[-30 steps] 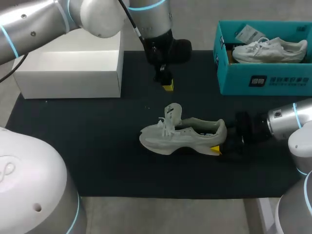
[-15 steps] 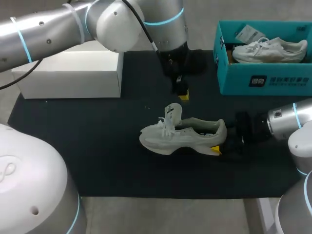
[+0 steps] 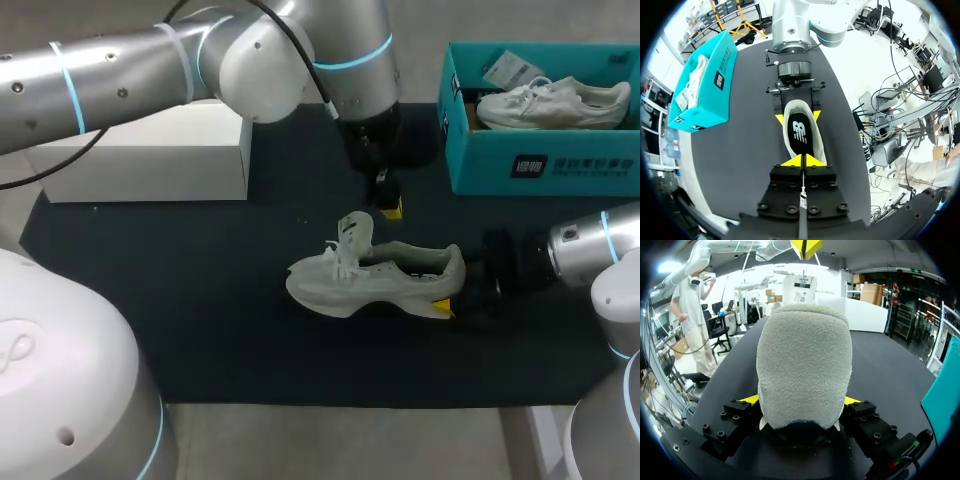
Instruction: Take the shoe out of the shoebox, open the shoe tongue, remove and reinsert the insole, then place the shoe into the shoebox
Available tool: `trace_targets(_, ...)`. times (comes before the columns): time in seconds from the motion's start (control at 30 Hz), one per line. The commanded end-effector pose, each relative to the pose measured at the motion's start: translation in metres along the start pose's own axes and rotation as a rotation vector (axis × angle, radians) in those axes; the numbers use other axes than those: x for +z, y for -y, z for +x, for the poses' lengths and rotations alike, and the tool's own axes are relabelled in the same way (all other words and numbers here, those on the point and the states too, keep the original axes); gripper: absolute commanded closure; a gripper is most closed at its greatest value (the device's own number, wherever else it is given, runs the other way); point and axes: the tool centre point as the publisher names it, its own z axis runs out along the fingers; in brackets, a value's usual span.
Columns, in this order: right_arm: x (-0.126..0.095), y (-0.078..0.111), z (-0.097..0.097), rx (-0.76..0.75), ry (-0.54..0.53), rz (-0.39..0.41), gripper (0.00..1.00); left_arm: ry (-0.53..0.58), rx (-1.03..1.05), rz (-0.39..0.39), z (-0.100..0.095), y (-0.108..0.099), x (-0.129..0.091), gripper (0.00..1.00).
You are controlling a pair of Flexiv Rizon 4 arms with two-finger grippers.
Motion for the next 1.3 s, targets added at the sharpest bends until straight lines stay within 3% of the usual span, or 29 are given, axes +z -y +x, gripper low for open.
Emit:
trace_targets(0.03, 0.001, 0.002, 0.000, 0.000, 0.002, 0.002, 1.00, 0.000, 0.000, 0.002, 0.000, -0.001, 0.000, 1.00)
trace_targets(0.4, 0.001, 0.002, 0.000, 0.000, 0.002, 0.002, 1.00, 0.000, 0.000, 0.002, 0.000, -0.001, 0.000, 1.00)
trace_targets(0.5, 0.001, 0.002, 0.000, 0.000, 0.002, 0.002, 1.00, 0.034, -0.036, -0.090, 0.001, 0.005, 0.019, 1.00)
trace_targets(0.6, 0.001, 0.002, 0.000, 0.000, 0.002, 0.002, 1.00, 0.045, -0.031, -0.111, 0.002, 0.007, 0.032, 1.00)
trace_targets(0.83, 0.001, 0.002, 0.000, 0.000, 0.002, 0.002, 1.00, 0.093, -0.061, -0.111, 0.005, 0.009, 0.055, 1.00)
trace_targets(1.3, 0.001, 0.002, 0.000, 0.000, 0.002, 0.002, 1.00, 0.052, -0.013, -0.105, 0.007, 0.022, 0.104, 1.00)
